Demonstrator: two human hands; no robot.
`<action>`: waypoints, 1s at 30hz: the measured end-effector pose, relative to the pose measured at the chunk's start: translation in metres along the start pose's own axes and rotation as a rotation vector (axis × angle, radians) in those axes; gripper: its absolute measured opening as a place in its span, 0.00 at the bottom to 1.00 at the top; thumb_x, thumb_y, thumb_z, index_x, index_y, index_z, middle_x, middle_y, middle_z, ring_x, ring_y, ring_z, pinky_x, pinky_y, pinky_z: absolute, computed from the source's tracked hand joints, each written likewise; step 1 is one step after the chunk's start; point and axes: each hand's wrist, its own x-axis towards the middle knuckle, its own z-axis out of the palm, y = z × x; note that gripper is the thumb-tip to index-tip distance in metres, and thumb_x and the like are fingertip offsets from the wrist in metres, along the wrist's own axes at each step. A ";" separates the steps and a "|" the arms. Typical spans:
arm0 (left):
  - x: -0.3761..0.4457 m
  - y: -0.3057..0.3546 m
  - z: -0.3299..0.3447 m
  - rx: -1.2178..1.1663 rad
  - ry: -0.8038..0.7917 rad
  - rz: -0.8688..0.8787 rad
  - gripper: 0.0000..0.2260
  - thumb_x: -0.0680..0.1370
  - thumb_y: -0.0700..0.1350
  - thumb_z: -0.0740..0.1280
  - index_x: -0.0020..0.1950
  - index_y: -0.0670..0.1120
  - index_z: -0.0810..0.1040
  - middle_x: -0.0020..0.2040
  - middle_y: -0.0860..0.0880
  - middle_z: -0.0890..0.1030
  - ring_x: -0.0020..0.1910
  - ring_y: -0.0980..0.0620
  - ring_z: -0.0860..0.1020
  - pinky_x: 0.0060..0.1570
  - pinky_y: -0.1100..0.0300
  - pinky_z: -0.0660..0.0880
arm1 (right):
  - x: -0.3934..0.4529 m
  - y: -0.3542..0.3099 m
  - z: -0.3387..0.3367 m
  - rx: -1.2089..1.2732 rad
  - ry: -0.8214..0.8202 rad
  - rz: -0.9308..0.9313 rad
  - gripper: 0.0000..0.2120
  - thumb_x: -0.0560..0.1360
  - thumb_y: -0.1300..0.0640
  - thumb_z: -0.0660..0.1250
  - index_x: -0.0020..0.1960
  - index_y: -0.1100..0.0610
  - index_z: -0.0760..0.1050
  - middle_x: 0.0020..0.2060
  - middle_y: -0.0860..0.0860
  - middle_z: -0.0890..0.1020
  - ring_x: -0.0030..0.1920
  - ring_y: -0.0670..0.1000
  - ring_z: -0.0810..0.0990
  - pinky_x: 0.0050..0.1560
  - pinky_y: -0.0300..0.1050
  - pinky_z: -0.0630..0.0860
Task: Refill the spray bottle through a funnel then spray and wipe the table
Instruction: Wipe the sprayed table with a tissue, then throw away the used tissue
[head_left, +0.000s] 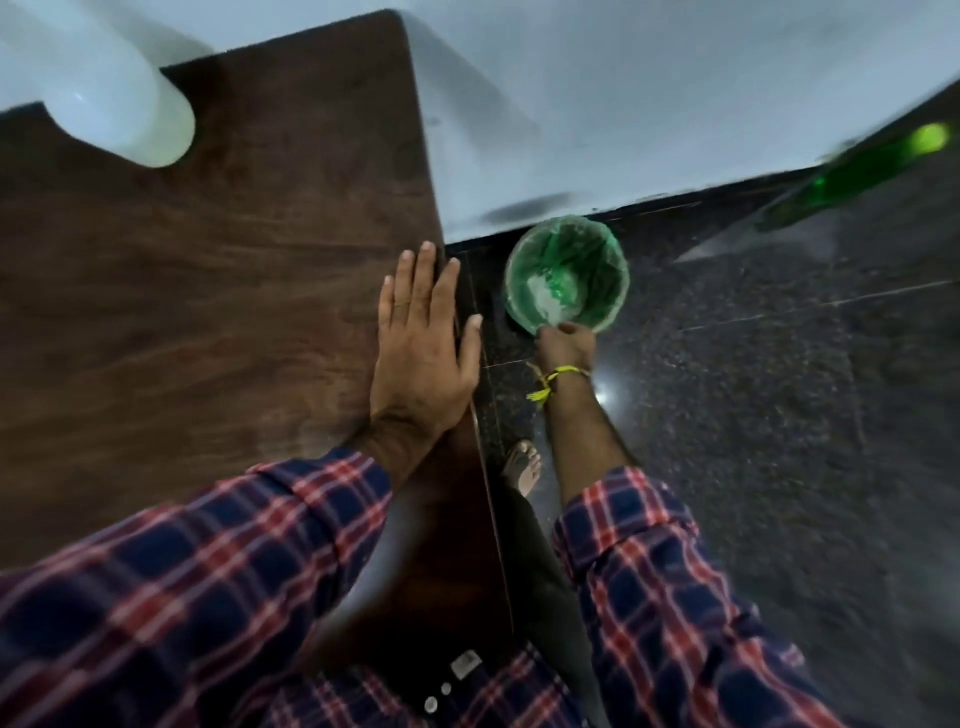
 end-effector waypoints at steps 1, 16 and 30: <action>0.000 0.000 -0.001 -0.002 -0.002 0.002 0.24 0.81 0.51 0.58 0.75 0.41 0.64 0.77 0.41 0.59 0.78 0.43 0.55 0.75 0.45 0.51 | -0.005 0.002 -0.003 0.035 0.005 -0.011 0.18 0.67 0.58 0.71 0.56 0.59 0.80 0.50 0.58 0.84 0.53 0.59 0.82 0.57 0.51 0.79; -0.124 -0.136 -0.090 -0.241 -0.064 -0.003 0.22 0.79 0.53 0.54 0.69 0.46 0.73 0.69 0.46 0.74 0.70 0.48 0.70 0.72 0.49 0.58 | -0.287 0.025 0.008 0.034 0.275 -0.521 0.22 0.79 0.43 0.63 0.35 0.55 0.83 0.30 0.51 0.82 0.35 0.50 0.79 0.40 0.40 0.71; -0.209 -0.432 -0.201 -0.234 -0.080 -0.336 0.17 0.81 0.49 0.61 0.69 0.51 0.72 0.69 0.51 0.73 0.69 0.52 0.68 0.67 0.54 0.64 | -0.401 0.068 0.238 -0.303 0.040 -0.660 0.01 0.73 0.53 0.70 0.43 0.49 0.79 0.41 0.52 0.85 0.45 0.57 0.84 0.51 0.55 0.81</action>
